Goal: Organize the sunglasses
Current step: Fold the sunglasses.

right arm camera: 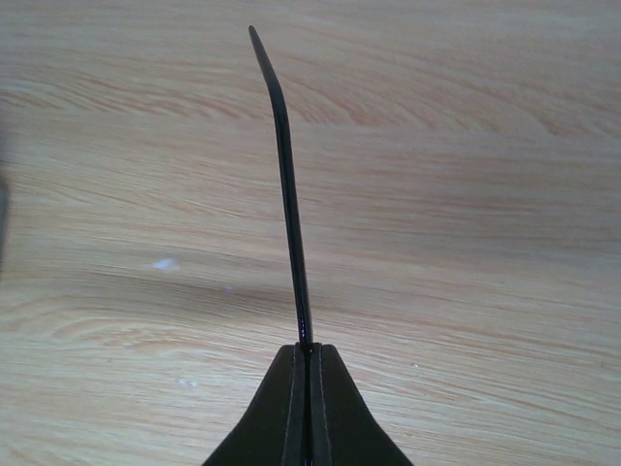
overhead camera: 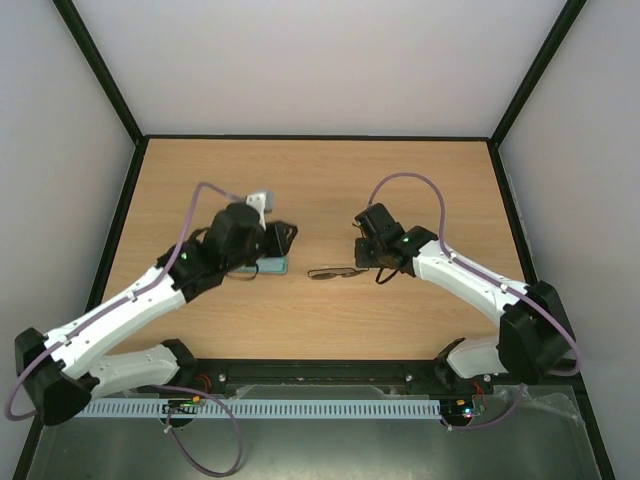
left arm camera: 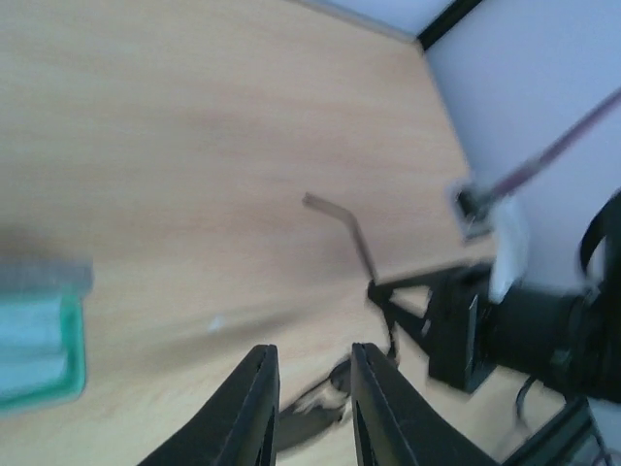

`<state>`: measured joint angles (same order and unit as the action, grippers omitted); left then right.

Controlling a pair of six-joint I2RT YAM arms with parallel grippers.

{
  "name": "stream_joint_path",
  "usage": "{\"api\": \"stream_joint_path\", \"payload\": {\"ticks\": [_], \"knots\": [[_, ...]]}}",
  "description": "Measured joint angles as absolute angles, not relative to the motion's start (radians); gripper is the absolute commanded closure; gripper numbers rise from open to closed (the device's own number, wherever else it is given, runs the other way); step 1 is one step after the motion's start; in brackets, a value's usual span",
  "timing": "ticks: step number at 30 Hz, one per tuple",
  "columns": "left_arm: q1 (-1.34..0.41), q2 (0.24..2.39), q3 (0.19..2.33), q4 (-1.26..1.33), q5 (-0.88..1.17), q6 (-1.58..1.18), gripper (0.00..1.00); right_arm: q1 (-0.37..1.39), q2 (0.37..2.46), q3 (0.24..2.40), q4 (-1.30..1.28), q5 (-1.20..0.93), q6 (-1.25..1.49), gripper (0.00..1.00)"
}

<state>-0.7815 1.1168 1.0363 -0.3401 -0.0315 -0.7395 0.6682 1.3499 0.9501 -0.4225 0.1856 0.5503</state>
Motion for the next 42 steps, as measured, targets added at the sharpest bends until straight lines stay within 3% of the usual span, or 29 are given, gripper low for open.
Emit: {"api": "stream_joint_path", "payload": {"ticks": [4, 8, 19, 20, 25, 30, 32, 37, 42], "knots": [[-0.859, 1.044, 0.818, -0.332, -0.035, -0.822, 0.87, 0.649, 1.380, 0.914, -0.417, 0.202, 0.572, 0.98], [-0.963, 1.047, 0.665, -0.330, -0.036, -0.913, 0.89, 0.609, 1.401, 0.896, -0.413, 0.207, 0.580, 0.99], [-1.060, 1.339, 0.752, -0.142, -0.043, -0.974, 0.89, 0.588, 1.422, 0.897, -0.389, 0.174, 0.588, 0.99], [-1.056, 1.371, 0.772, -0.131, -0.042, -0.970, 0.87, 0.588, 1.421, 0.897, -0.388, 0.170, 0.588, 0.99], [-1.043, 1.425, 0.813, -0.063, -0.042, -0.967, 0.52, 0.588, 1.387, 0.896, -0.388, 0.162, 0.588, 0.99], [-1.061, 1.273, 0.722, 0.016, -0.072, -0.999, 0.29, 0.578, 1.358, 0.904, -0.400, 0.125, 0.591, 0.99], [-1.079, 1.178, 0.690, 0.014, -0.107, -1.019, 0.04, 0.563, 1.351, 0.923, -0.418, 0.089, 0.593, 0.99], [-1.125, 0.998, 0.678, 0.032, -0.179, -1.056, 0.01, 0.507, 1.281, 0.977, -0.446, -0.018, 0.634, 0.99], [-1.133, 1.003, 0.719, 0.054, -0.236, -1.046, 0.00, 0.488, 1.217, 1.002, -0.430, -0.153, 0.724, 0.99]]}}
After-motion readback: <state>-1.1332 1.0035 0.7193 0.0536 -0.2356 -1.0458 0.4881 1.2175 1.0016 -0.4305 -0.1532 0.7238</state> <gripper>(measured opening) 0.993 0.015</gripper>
